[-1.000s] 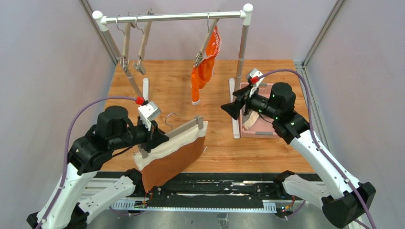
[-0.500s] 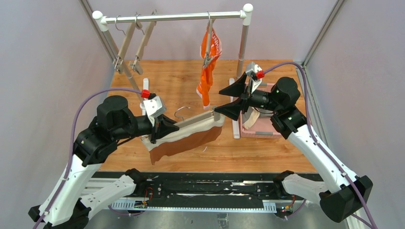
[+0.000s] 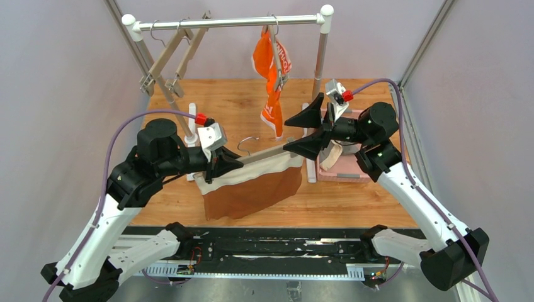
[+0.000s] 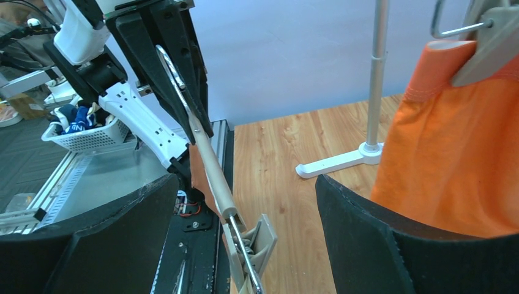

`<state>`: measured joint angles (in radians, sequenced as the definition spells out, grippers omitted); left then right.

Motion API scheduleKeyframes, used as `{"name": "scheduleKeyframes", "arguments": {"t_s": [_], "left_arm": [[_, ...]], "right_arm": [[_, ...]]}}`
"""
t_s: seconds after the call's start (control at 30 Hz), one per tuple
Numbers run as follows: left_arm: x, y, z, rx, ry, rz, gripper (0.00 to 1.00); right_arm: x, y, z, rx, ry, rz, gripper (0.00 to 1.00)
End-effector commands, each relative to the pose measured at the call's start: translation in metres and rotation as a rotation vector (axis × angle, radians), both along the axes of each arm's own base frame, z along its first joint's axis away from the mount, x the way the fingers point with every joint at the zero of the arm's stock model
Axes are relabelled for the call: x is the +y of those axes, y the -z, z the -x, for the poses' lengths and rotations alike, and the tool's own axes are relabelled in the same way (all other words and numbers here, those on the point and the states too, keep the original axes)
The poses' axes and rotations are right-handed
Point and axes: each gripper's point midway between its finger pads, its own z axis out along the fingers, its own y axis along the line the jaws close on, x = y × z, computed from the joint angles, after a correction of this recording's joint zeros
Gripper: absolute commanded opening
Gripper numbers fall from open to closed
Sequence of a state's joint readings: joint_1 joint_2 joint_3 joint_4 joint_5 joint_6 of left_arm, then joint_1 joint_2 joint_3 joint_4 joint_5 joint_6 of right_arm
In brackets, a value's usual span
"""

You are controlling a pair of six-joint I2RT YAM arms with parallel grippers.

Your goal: Remove the underwear clipped to the hanger

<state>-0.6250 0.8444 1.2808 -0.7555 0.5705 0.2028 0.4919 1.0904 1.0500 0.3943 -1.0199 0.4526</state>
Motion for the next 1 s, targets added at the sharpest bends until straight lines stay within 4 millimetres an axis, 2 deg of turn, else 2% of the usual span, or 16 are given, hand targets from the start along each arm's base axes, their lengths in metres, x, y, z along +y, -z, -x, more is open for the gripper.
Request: {"name": "scheduleKeyframes", "arguments": {"t_s": [0.0, 0.47, 0.7, 0.83, 0.97], "left_arm": [[-0.006, -0.017, -0.001, -0.068, 0.033, 0.04, 0.0], [-0.002, -0.03, 0.009, -0.094, 0.04, 0.075, 0.0], [-0.002, -0.031, 0.008, -0.092, 0.036, 0.082, 0.0], [-0.004, -0.033, 0.007, -0.094, 0.039, 0.088, 0.0], [-0.006, -0.034, 0.004, -0.094, 0.035, 0.092, 0.0]], "right_arm": [[-0.002, 0.0, 0.011, -0.008, -0.056, -0.001, 0.85], [-0.008, 0.006, 0.01, -0.015, -0.031, 0.006, 0.83], [-0.008, 0.008, 0.011, -0.013, -0.031, 0.011, 0.77], [-0.009, 0.008, 0.012, -0.017, -0.036, 0.013, 0.66], [-0.008, 0.009, 0.012, -0.013, -0.039, 0.022, 0.51]]}}
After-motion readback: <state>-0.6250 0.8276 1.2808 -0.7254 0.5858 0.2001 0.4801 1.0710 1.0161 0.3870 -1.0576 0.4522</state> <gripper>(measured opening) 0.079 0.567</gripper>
